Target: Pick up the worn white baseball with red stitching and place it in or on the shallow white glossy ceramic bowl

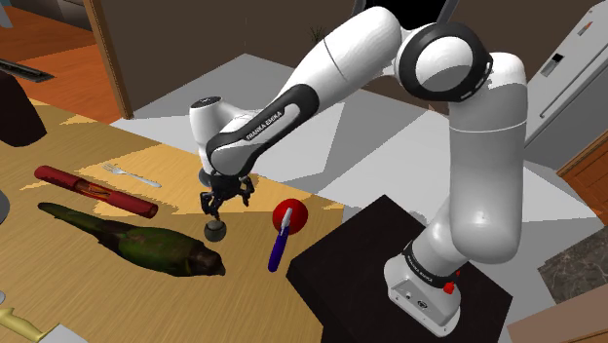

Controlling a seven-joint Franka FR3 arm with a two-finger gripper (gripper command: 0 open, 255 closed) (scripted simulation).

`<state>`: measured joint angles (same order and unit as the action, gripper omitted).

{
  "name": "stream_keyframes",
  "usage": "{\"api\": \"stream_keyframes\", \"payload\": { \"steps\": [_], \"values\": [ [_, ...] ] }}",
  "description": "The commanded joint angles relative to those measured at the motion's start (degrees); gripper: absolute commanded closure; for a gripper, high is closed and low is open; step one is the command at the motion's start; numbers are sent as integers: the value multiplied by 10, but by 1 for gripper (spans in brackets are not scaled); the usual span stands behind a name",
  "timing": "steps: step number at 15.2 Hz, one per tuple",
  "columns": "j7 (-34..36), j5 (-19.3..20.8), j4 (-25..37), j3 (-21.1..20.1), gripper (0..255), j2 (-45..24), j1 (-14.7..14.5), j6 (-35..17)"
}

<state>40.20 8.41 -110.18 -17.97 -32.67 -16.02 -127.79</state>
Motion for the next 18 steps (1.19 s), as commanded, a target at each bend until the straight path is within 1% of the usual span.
{"api": "stream_keyframes", "payload": {
  "steps": [1,5,12,18],
  "values": [
    [9,9,46,4,0,-45,-16,3],
    [19,21,143,12,0,-133,-47,16],
    [24,29,135,20,0,-164,-53,-23],
    [25,29,135,21,0,-166,-53,-26]
  ]
}}
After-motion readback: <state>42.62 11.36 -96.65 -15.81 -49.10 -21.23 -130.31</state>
